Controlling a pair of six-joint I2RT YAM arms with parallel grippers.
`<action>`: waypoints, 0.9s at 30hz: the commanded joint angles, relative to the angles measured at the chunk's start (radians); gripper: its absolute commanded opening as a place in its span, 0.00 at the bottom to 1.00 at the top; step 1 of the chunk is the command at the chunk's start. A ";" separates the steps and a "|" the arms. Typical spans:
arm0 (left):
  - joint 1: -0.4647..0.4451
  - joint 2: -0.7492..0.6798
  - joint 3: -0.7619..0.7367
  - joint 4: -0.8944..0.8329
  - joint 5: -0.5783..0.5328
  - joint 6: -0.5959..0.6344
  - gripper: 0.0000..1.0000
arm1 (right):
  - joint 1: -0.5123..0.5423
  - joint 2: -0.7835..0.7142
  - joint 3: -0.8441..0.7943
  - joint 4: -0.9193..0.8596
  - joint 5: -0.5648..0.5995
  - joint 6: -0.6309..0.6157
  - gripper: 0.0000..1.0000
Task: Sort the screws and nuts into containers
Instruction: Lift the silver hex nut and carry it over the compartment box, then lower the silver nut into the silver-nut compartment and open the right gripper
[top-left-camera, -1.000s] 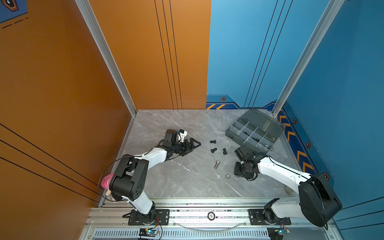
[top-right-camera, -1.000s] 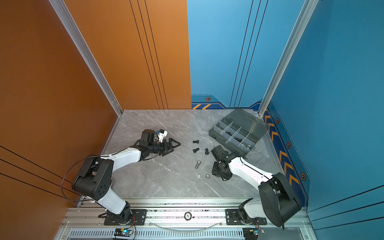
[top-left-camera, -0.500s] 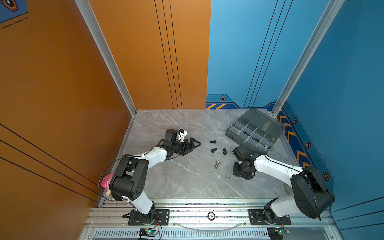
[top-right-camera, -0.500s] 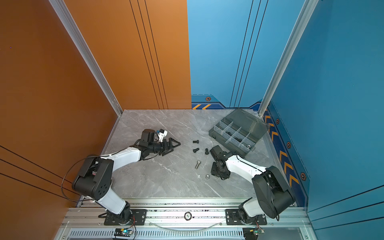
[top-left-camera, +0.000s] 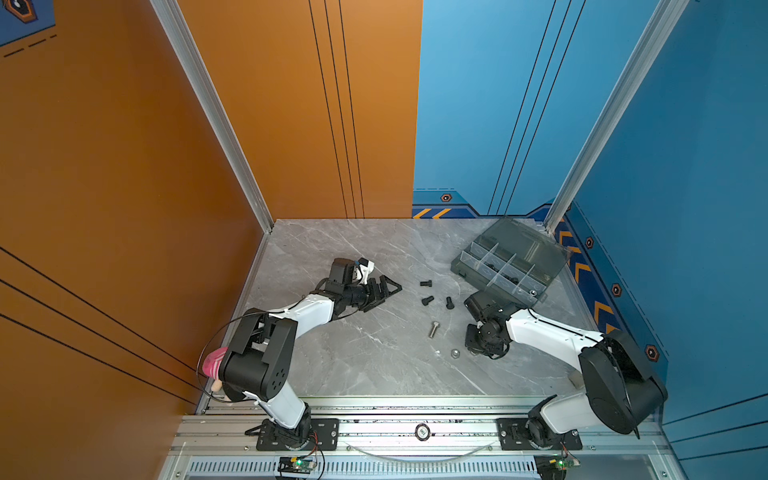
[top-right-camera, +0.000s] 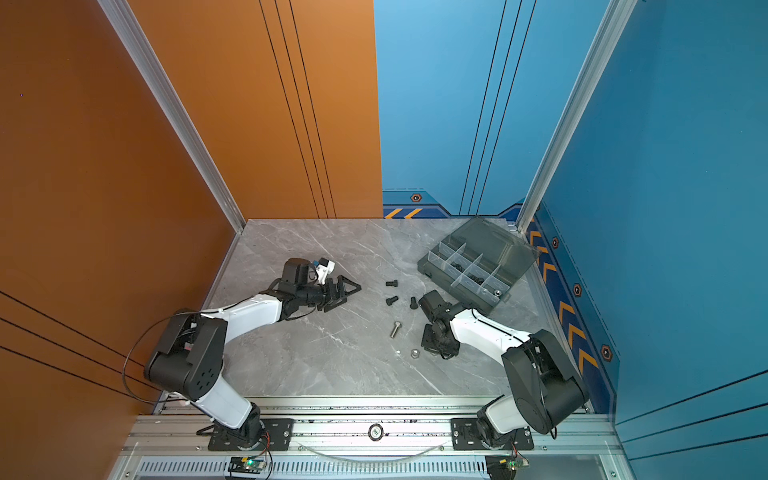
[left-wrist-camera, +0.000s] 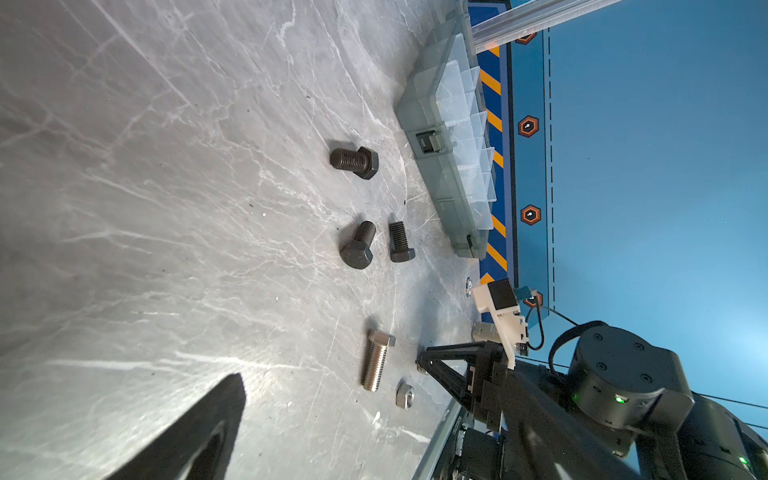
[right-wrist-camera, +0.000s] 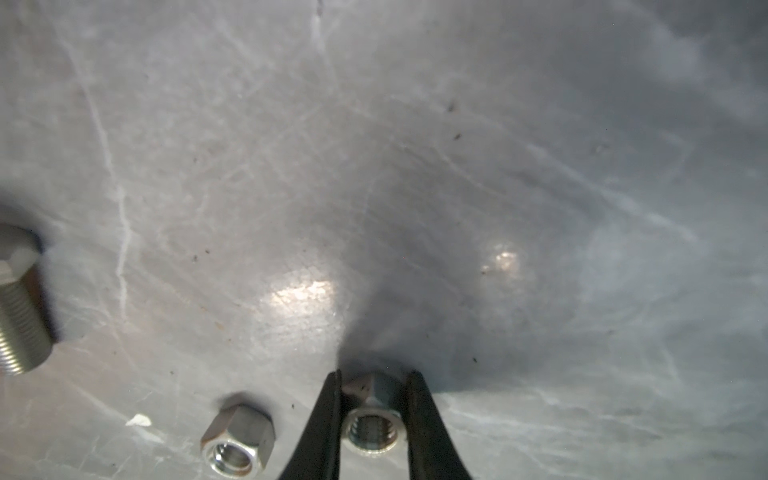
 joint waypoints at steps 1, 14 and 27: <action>-0.007 0.006 0.021 -0.015 -0.009 0.015 0.98 | 0.007 0.010 0.019 -0.009 0.020 -0.007 0.11; 0.002 -0.013 0.016 -0.015 -0.010 0.018 0.98 | -0.271 -0.118 0.143 -0.066 -0.070 -0.144 0.02; -0.001 -0.014 0.012 -0.004 -0.010 0.013 0.98 | -0.645 0.081 0.447 -0.094 -0.096 -0.272 0.02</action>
